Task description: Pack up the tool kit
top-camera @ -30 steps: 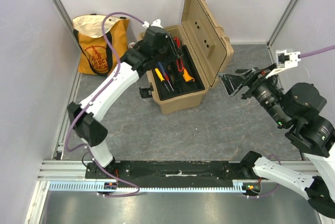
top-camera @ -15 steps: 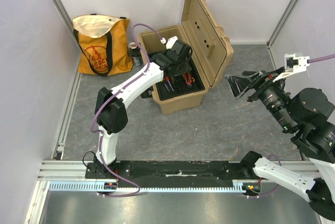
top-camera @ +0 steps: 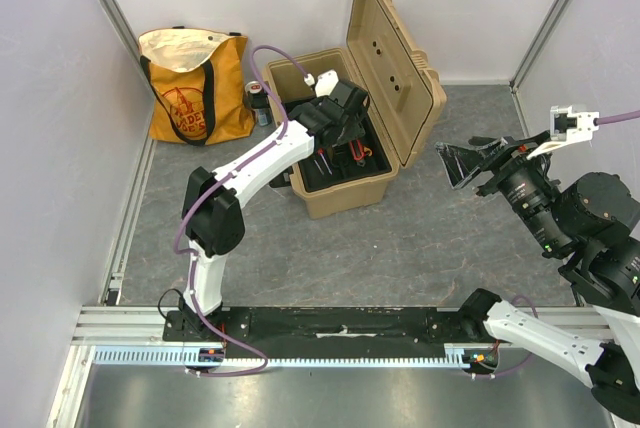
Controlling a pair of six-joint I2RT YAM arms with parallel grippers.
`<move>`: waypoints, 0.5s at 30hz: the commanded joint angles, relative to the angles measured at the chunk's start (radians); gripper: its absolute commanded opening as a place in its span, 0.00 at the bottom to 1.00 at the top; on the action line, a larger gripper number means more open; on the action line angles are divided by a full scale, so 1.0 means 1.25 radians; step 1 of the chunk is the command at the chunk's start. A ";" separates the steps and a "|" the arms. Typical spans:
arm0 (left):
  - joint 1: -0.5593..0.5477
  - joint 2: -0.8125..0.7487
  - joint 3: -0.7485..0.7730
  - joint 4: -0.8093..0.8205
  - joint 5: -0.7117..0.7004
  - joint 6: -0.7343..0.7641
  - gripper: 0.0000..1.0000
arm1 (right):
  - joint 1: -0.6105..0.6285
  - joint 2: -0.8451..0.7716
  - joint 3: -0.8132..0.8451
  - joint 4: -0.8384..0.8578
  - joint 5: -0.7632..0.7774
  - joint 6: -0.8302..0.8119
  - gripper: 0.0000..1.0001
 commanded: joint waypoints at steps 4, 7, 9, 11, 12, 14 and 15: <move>-0.003 -0.050 0.005 -0.008 -0.054 0.002 0.54 | 0.001 -0.008 -0.002 0.002 0.018 -0.010 0.86; -0.003 -0.058 0.004 -0.010 -0.063 0.010 0.58 | 0.001 -0.009 0.000 -0.001 0.017 -0.009 0.86; -0.002 -0.067 0.006 -0.009 -0.064 0.014 0.59 | 0.001 -0.009 0.003 -0.001 0.021 -0.010 0.86; -0.003 -0.081 0.009 -0.005 -0.064 0.019 0.59 | 0.001 -0.008 0.004 -0.002 0.024 -0.010 0.86; -0.002 -0.089 0.010 -0.002 -0.063 0.026 0.59 | 0.000 -0.007 0.006 -0.003 0.029 -0.009 0.86; -0.002 -0.113 0.010 0.007 -0.059 0.042 0.59 | 0.001 -0.002 0.011 -0.008 0.040 -0.006 0.86; -0.002 -0.129 0.009 0.017 -0.055 0.061 0.59 | 0.001 0.005 0.015 -0.012 0.045 -0.002 0.86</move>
